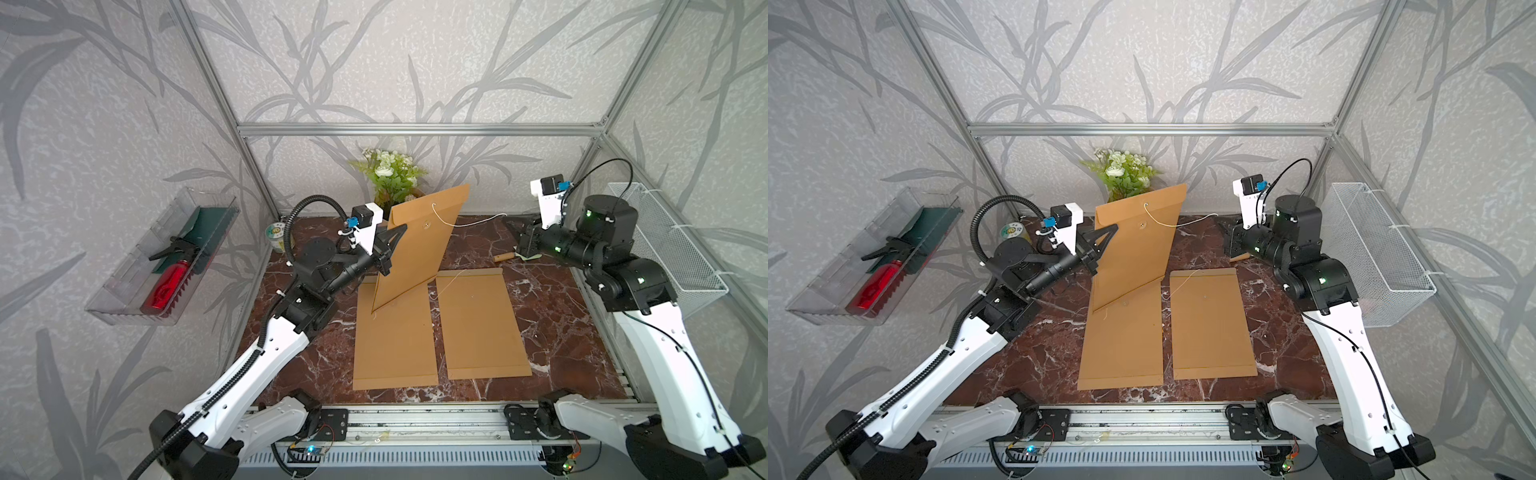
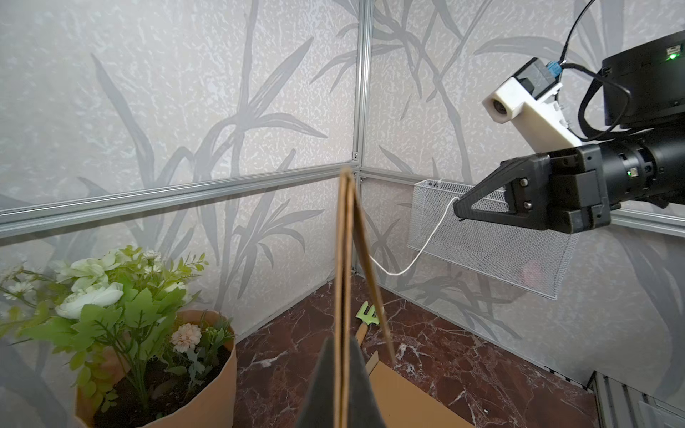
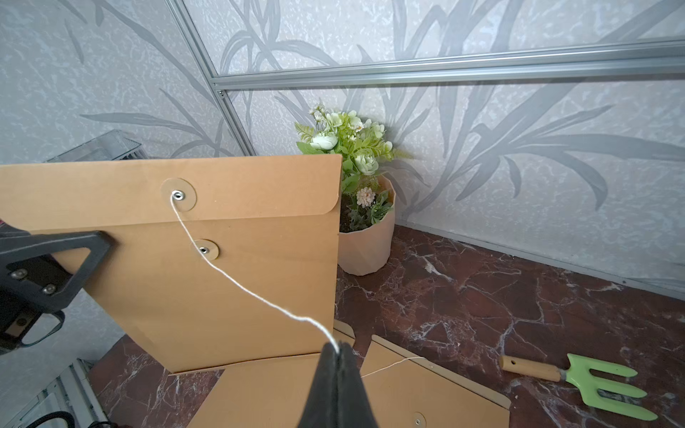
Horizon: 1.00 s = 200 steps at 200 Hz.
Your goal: Open the file bag
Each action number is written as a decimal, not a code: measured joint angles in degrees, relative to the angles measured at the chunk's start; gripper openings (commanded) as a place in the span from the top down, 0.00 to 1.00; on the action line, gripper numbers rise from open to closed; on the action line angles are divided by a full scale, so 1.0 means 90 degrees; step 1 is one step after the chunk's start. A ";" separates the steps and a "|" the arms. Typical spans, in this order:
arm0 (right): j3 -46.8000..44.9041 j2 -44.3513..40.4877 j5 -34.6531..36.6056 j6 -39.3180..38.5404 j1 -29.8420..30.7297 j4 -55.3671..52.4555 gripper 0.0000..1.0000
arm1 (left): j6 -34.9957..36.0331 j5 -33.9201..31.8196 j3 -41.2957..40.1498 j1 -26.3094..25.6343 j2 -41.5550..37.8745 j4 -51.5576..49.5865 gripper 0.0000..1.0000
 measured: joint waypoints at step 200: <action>-0.2771 -0.0209 -0.2982 0.0974 -0.1302 0.2965 0.32 | 0.0027 0.2458 0.1069 0.0998 0.0950 0.0204 1.00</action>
